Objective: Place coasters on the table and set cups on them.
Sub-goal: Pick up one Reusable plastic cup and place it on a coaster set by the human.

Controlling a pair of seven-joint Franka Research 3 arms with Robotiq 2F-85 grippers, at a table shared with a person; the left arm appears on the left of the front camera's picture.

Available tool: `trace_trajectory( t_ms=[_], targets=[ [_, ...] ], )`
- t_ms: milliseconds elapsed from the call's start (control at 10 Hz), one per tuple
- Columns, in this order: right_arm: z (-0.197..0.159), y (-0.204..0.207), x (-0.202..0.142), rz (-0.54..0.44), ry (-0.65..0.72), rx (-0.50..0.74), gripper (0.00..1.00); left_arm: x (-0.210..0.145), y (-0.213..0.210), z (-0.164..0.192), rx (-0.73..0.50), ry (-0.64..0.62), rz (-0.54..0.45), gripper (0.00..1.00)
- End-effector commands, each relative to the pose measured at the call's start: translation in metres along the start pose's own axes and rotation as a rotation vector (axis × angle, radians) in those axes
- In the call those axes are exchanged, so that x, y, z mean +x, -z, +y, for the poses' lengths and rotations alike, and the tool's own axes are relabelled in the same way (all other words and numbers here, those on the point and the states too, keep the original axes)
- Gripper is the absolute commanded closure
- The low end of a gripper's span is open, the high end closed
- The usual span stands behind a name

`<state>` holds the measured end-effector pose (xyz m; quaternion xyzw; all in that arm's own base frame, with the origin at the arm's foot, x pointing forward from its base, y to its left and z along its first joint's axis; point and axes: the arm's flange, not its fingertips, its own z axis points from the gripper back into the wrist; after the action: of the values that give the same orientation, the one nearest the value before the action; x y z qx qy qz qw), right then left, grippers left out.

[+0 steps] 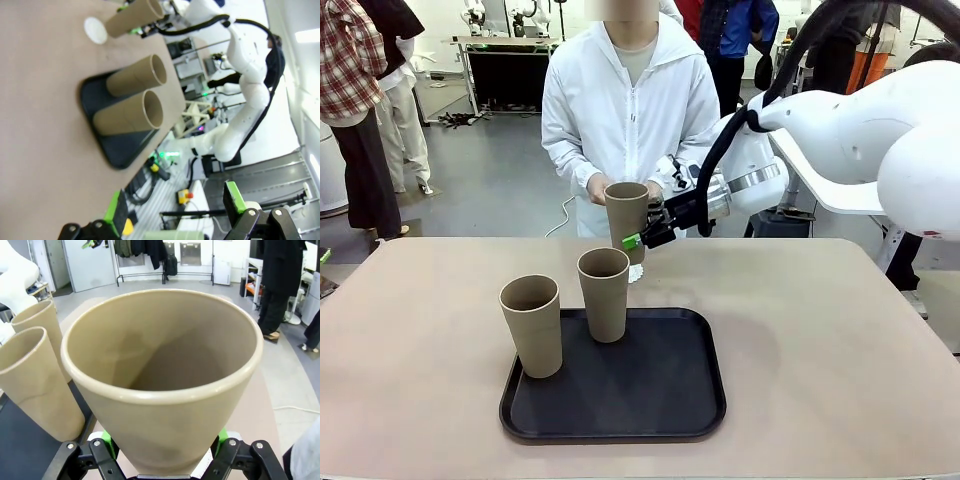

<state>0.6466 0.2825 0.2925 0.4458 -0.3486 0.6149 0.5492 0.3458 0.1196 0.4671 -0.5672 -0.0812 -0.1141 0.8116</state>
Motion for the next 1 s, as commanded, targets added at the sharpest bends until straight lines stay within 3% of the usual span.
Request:
trace_trajectory(
  t_ms=[0,900],
  targets=[
    [-0.018,0.01,0.005,0.018,-0.007,0.023,0.18,0.0,-0.001,-0.001,-0.007,0.004,-0.006,0.0],
    [-0.037,0.018,-0.015,0.003,-0.02,0.053,0.18,0.0,-0.001,-0.001,-0.007,0.004,-0.006,0.0]
  ],
)
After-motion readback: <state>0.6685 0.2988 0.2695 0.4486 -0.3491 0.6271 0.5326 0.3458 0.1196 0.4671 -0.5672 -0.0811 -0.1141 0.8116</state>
